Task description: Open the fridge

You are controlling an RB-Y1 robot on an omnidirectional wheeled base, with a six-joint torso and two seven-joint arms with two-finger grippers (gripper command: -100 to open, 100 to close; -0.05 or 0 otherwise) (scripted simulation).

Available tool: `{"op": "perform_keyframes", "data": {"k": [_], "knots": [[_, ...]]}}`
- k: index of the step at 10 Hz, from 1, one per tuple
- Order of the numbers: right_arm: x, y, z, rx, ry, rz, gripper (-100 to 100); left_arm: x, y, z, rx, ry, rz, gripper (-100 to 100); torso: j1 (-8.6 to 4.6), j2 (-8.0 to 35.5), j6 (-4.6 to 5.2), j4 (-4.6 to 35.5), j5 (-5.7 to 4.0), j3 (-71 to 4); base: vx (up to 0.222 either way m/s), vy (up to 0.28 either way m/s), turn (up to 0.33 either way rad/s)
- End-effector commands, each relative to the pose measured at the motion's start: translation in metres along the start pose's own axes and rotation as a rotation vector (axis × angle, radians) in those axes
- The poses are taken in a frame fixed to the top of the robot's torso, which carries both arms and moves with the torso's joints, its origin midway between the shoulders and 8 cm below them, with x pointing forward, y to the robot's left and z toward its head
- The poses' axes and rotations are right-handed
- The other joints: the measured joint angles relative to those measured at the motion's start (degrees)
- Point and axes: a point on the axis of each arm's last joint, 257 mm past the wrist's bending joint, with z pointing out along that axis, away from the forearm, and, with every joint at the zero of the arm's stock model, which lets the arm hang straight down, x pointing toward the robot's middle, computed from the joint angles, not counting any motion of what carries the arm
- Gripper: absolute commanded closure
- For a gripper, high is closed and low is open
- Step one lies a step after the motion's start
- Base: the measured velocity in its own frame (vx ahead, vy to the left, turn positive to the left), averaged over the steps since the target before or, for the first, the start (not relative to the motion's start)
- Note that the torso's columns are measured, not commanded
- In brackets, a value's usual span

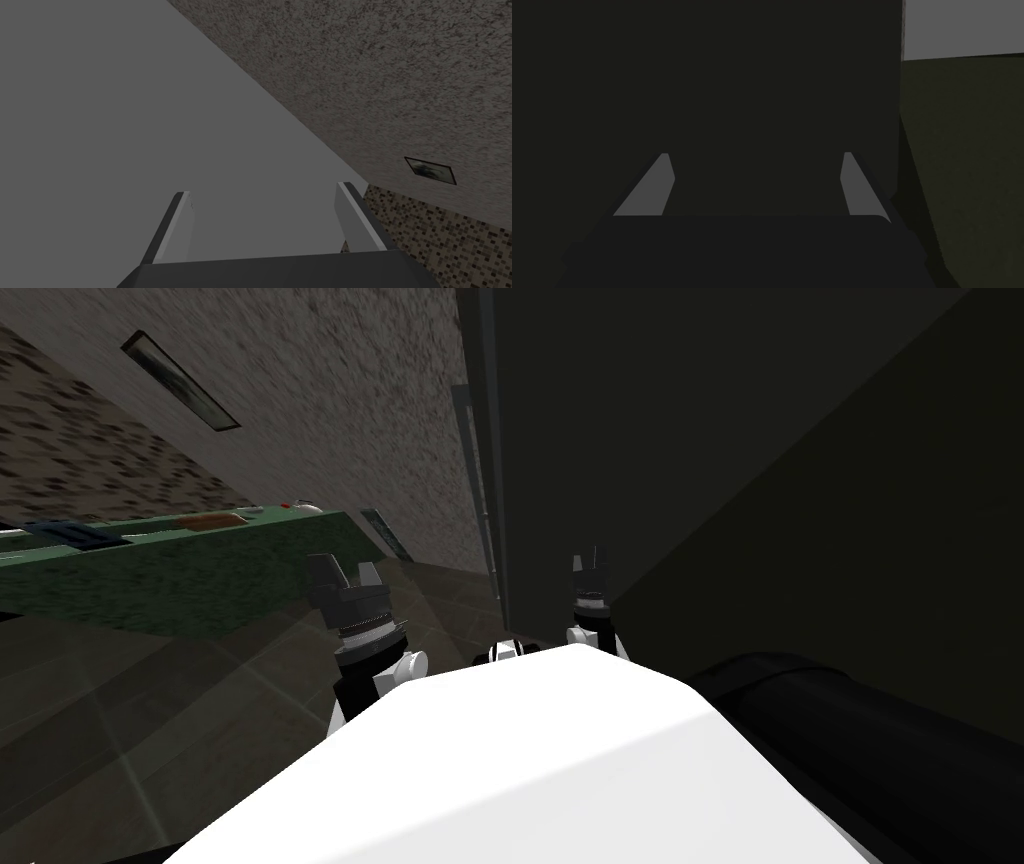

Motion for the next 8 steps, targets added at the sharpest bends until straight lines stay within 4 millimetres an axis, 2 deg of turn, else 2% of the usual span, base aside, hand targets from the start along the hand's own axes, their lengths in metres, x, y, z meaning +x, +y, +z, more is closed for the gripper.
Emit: {"op": "perform_keyframes", "data": {"k": [1,4,8], "knots": [[0.0,-0.004,-0.003,0.022,0.065,-0.082,-100,0.0,0.0,0.0,0.0,0.0,0.0,0,0.04,0.5,0.0,0.55,0.01,-1.15,0.051,0.08,-0.059],[-0.009,-0.011,-0.008,0.061,0.138,-0.228,-100,0.0,0.0,0.0,0.0,0.0,0.0,0,-0.01,0.66,-0.01,0.77,0.0,-1.48,0.092,0.096,-0.087],[-0.031,-0.02,-0.015,0.118,0.232,-0.487,-100,0.0,0.0,0.0,0.0,0.0,0.0,0,0.04,0.79,-0.01,0.81,0.01,-1.4,0.106,0.149,-0.134]]}}
